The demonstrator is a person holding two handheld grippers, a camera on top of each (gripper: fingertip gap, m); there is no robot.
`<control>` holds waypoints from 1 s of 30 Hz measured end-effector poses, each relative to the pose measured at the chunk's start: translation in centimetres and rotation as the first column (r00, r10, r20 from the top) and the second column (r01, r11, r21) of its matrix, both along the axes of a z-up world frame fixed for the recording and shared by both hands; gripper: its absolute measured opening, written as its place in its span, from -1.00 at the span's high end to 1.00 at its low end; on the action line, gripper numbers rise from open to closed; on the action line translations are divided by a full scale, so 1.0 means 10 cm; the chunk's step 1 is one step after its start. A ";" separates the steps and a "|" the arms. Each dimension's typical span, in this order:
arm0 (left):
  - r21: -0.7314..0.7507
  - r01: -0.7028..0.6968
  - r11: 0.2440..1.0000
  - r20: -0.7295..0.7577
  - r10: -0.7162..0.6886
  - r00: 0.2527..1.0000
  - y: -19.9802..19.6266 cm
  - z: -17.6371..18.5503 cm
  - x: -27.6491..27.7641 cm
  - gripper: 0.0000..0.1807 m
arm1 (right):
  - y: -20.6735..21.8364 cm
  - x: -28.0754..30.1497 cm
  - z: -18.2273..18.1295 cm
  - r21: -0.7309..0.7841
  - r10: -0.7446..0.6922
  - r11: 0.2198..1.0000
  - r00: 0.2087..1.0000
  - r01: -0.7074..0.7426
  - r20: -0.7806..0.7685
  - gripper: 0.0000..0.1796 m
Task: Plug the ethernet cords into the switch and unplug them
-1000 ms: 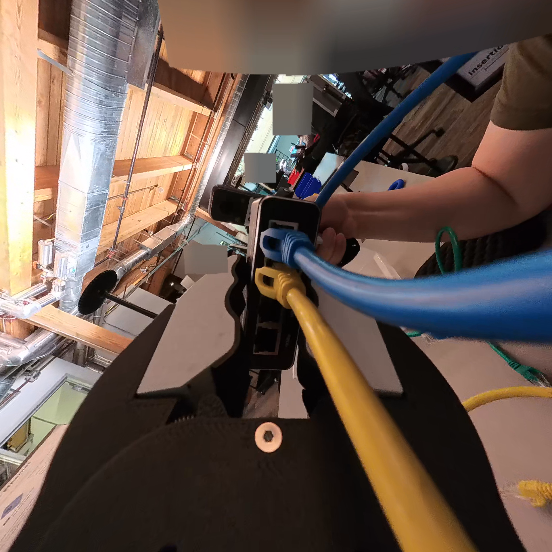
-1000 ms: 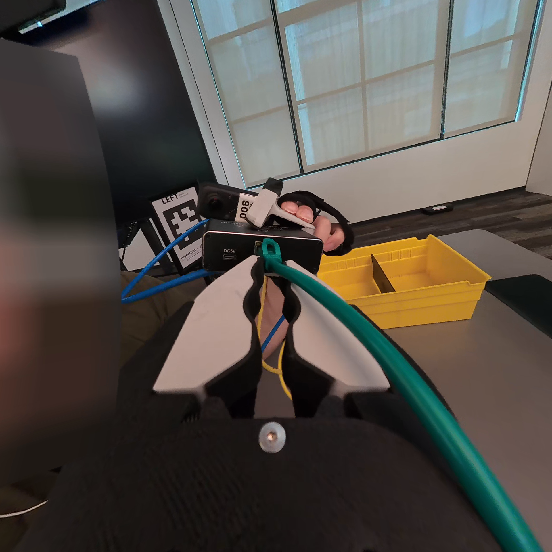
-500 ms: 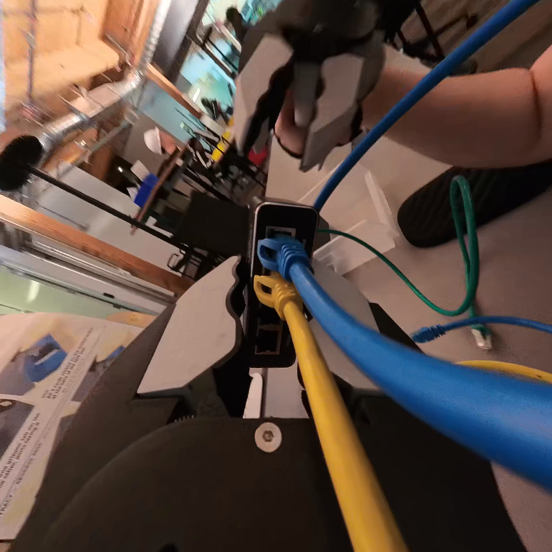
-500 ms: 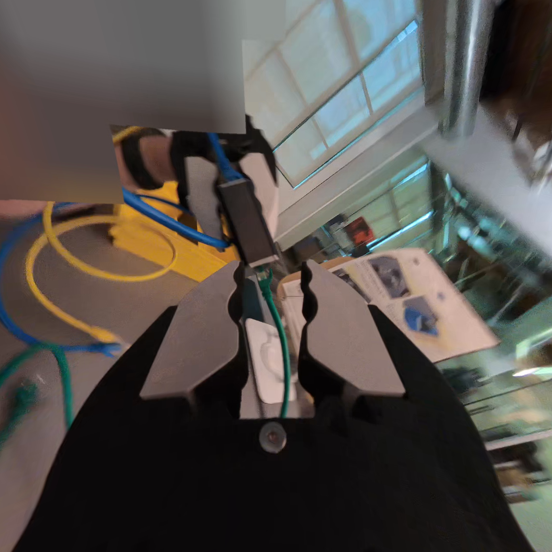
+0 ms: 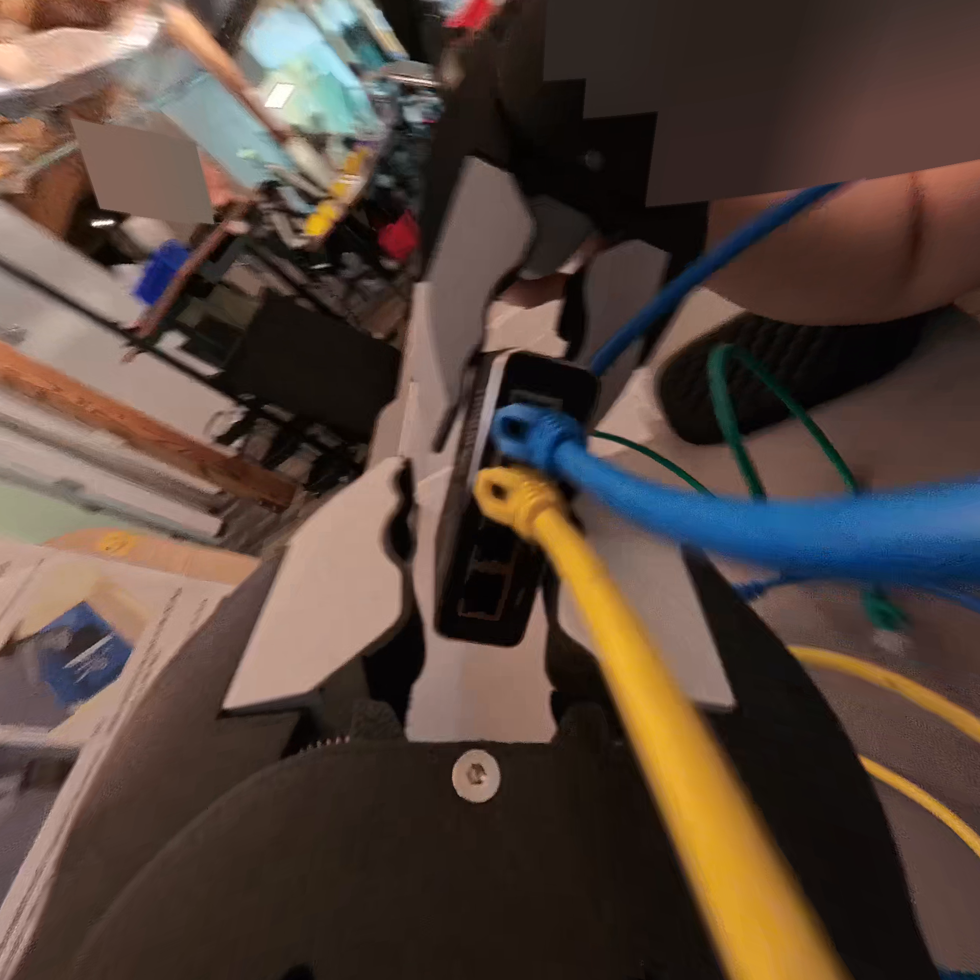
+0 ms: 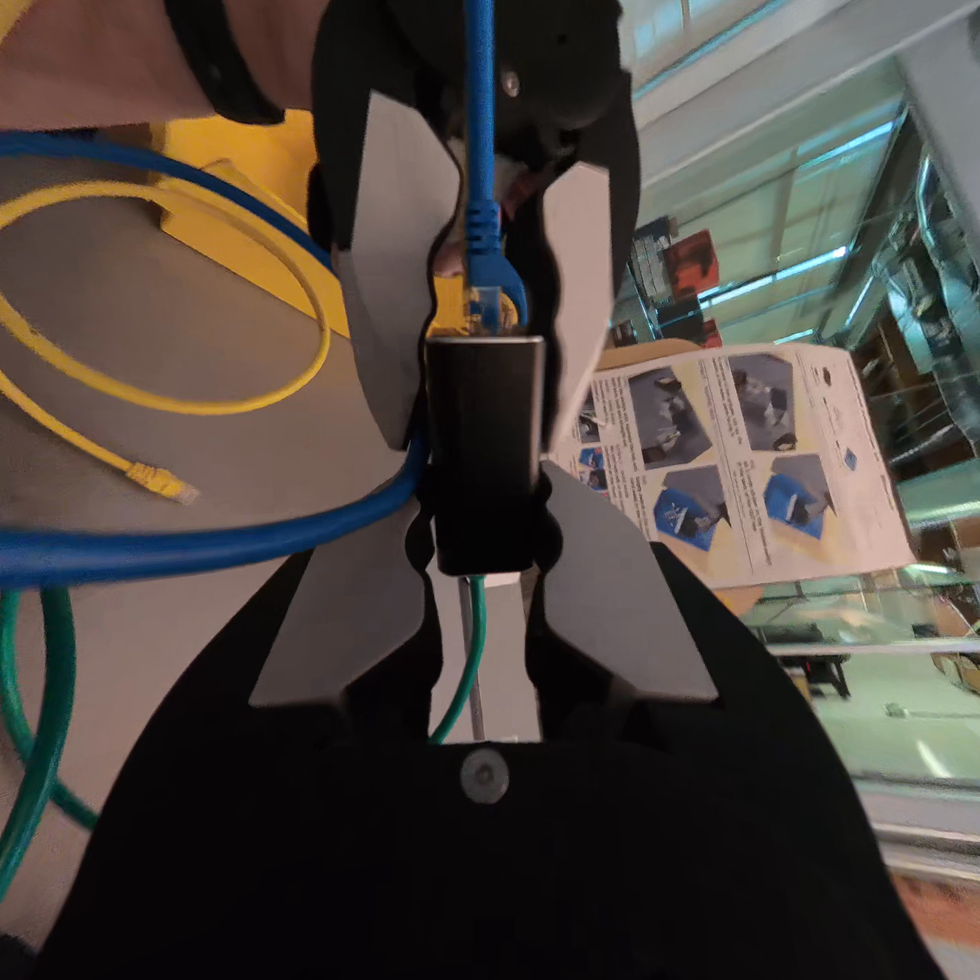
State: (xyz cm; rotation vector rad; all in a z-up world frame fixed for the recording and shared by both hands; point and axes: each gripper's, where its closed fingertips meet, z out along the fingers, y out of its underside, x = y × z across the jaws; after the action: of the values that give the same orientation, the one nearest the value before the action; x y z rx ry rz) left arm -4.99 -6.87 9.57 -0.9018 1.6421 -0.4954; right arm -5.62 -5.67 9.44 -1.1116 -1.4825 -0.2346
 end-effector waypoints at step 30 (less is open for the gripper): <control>-0.148 -0.446 0.883 0.437 0.463 0.771 0.82 0.73 -1.35 0.18 | 1.40 2.61 3.16 0.077 -0.721 0.606 0.587 0.792 -0.368 0.64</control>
State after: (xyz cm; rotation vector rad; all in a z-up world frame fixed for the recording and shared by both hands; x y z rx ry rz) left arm -18.53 1.31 16.86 -1.0734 0.9351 -0.3615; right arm 20.46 8.37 41.01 -1.4657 -0.5864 -0.7910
